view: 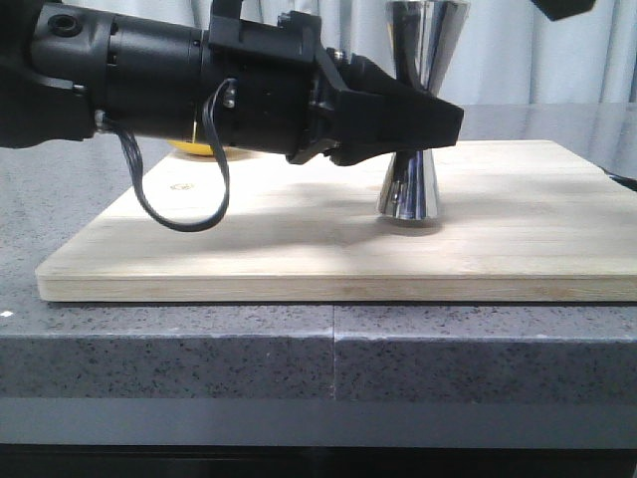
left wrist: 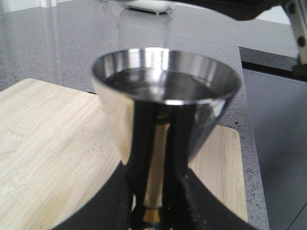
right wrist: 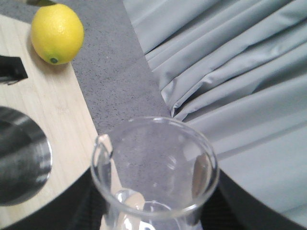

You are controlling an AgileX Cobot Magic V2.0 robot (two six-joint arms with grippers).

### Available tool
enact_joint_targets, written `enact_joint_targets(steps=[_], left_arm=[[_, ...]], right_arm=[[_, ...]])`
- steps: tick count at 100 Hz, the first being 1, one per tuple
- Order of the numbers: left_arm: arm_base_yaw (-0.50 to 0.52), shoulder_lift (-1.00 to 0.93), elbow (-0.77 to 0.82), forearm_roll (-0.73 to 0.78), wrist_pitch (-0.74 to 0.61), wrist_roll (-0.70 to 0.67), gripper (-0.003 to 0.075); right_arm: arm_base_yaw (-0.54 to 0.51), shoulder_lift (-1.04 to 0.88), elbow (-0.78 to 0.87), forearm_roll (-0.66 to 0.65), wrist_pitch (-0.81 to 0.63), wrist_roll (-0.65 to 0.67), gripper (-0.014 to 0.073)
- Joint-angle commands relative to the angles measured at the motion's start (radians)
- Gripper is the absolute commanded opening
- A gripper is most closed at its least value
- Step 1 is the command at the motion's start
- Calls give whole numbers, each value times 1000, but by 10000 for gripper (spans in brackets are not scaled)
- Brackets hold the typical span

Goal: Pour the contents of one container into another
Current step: 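Keep tilting the beaker to empty it into the jigger, then tilt the beaker upright and move it back with the right gripper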

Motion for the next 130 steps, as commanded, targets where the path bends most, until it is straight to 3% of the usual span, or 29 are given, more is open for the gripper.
enact_joint_targets(steps=[1, 36, 70, 94, 130], left_arm=[[0, -59, -25, -48, -75, -7, -21], [0, -59, -25, -48, -75, -7, -21], [0, -59, -25, -48, -75, -7, -21], [0, -59, -25, -48, -77, -7, -21], [0, -59, -25, -48, -77, -7, -21]], right_arm=[[-10, -27, -39, 101, -70, -3, 230], [-223, 18, -21, 461, -149, 21, 230], [-230, 207, 41, 477, -372, 62, 230], [-230, 336, 45, 477, -548, 208, 230], [-228, 450, 45, 477, -630, 284, 230]])
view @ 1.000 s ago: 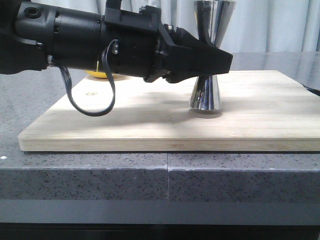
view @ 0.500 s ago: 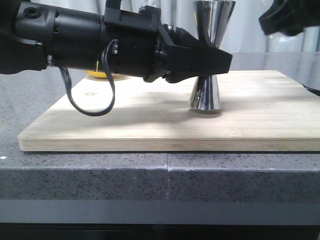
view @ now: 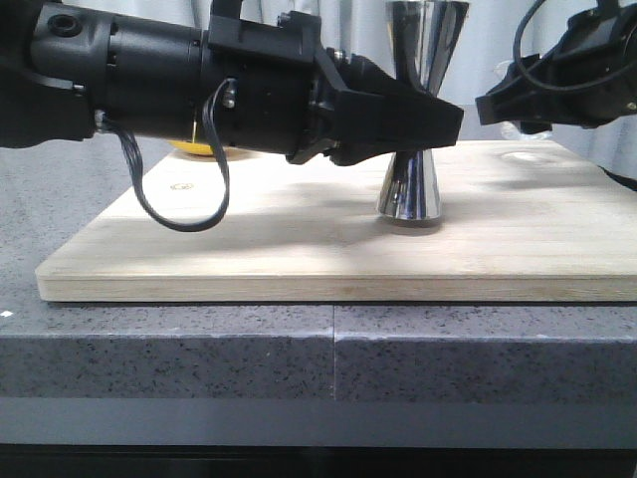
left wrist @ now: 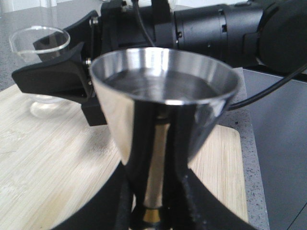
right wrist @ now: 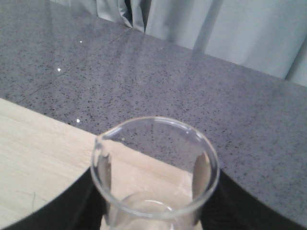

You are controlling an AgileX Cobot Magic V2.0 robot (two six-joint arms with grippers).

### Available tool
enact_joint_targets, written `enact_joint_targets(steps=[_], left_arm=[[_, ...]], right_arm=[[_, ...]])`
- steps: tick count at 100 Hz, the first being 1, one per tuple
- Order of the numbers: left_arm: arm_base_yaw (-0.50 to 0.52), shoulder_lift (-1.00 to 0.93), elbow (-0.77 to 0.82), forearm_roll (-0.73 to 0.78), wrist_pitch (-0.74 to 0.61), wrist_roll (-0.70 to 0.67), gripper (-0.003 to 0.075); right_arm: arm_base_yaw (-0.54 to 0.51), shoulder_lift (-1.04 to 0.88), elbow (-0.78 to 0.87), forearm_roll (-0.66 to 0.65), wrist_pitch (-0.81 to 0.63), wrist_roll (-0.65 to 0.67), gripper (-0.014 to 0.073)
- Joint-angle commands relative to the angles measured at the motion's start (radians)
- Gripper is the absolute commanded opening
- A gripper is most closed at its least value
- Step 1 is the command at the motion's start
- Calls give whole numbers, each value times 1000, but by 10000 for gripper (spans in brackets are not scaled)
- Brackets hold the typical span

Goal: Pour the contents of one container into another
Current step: 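Tilt the beaker upright and move it back with the right gripper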

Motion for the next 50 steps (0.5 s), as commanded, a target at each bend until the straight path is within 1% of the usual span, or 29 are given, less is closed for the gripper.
enact_joint_targets(steps=[1, 14, 50], left_arm=[[0, -59, -25, -48, -77, -7, -21], [0, -59, -25, -48, -77, -7, -21], [0, -59, -25, -48, -85, -7, -21]], right_arm=[[-5, -19, -24, 3, -112, 31, 230], [-5, 3, -24, -6, -155, 32, 230], [-5, 45, -24, -28, -192, 56, 230]])
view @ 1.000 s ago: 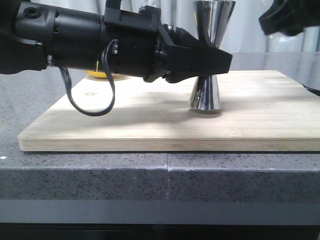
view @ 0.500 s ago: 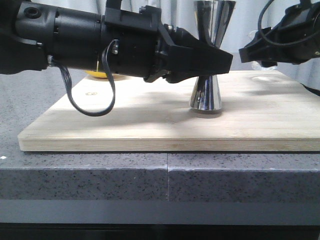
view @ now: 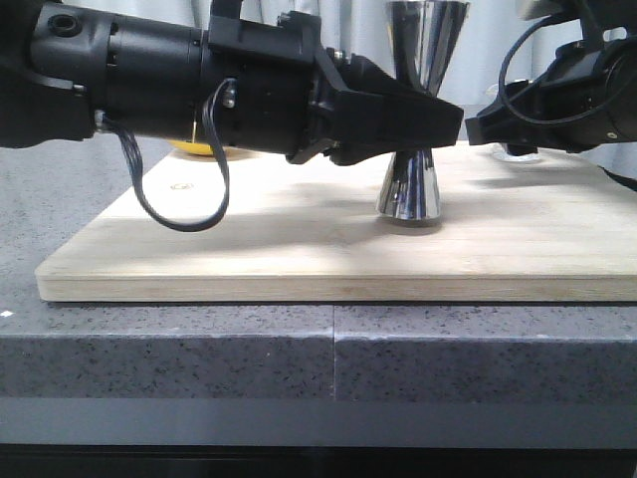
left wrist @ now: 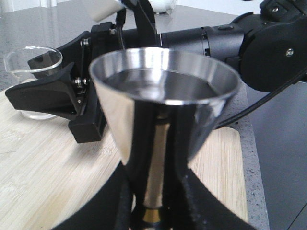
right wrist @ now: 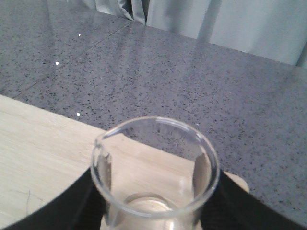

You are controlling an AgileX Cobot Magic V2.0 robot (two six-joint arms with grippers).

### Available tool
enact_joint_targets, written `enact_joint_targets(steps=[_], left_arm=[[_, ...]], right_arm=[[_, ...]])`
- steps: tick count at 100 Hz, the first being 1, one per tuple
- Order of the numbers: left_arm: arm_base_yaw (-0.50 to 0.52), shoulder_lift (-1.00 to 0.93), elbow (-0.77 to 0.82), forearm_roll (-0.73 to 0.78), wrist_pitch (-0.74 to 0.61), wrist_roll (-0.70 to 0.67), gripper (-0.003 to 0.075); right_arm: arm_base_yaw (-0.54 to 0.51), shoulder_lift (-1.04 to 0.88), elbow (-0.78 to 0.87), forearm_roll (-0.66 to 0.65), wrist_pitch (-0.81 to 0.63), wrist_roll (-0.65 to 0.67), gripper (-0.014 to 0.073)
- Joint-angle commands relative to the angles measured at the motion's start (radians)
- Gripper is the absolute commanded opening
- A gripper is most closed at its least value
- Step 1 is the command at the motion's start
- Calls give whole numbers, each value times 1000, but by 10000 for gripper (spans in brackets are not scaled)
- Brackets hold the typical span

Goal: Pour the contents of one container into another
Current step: 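Tilt the beaker upright and move it back with the right gripper, then lower the beaker onto the board and release with the right gripper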

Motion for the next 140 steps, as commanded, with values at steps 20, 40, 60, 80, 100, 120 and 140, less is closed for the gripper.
enact_joint_targets(steps=[20, 40, 60, 80, 100, 120, 140], left_arm=[[0, -59, -25, -48, -97, -7, -21], [0, -59, -25, -48, -98, -7, -21], [0, -59, -25, -48, -98, -7, -21], [0, -59, -25, -48, -98, -7, -21], [0, -59, -25, -48, -96, -7, -21], [0, -59, -25, -48, -92, -7, -21], [0, -59, -25, -48, -79, -7, -21]], right_arm=[[-5, -34, -24, -29, -102, 7, 230], [-5, -33, -24, -31, -93, 7, 230], [-5, -28, -24, -33, -93, 7, 230], [-5, -10, -24, -37, -91, 7, 230], [-5, 1, -24, -37, -93, 7, 230], [-5, 1, -24, -37, -100, 7, 232], [-3, 1, -24, -39, -100, 7, 234]])
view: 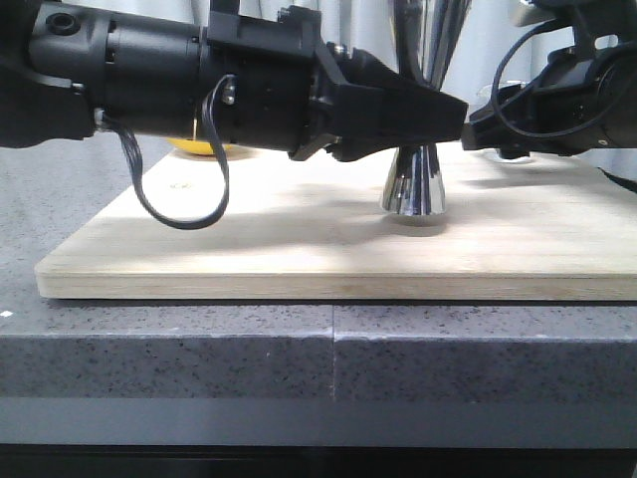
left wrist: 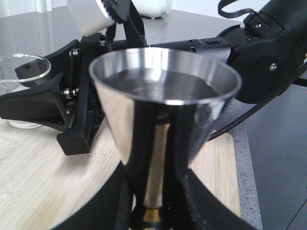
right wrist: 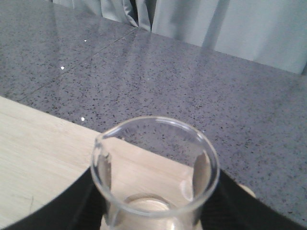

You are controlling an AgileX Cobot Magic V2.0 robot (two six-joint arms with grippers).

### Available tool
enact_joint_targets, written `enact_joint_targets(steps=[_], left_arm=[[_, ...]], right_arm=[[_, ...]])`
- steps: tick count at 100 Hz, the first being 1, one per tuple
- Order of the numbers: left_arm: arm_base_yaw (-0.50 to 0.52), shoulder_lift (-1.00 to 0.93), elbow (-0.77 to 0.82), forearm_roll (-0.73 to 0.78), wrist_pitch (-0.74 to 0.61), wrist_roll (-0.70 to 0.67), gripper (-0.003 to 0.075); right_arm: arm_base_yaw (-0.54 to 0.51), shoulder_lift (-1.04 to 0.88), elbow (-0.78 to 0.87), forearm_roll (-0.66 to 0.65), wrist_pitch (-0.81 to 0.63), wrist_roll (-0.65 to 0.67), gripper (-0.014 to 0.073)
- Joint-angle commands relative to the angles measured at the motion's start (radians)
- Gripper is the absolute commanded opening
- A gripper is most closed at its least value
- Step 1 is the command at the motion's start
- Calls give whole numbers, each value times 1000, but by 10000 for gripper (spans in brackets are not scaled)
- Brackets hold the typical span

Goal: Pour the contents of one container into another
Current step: 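Lower the beaker onto the board and release with the right gripper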

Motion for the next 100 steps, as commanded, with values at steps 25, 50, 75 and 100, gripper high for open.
enact_joint_targets(steps=[25, 50, 75, 100], left_arm=[[0, -59, -25, -48, -50, -7, -21], [0, -59, -25, -48, -50, -7, -21], [0, -59, -25, -48, -50, -7, -21], [0, -59, -25, -48, -50, -7, -21]], right_arm=[[-2, -32, -22, -28, -56, 0, 433], [-2, -32, -22, -28, -92, 0, 506], [-2, -83, -22, -28, -114, 0, 506], [11, -139, -22, -28, -103, 2, 506]])
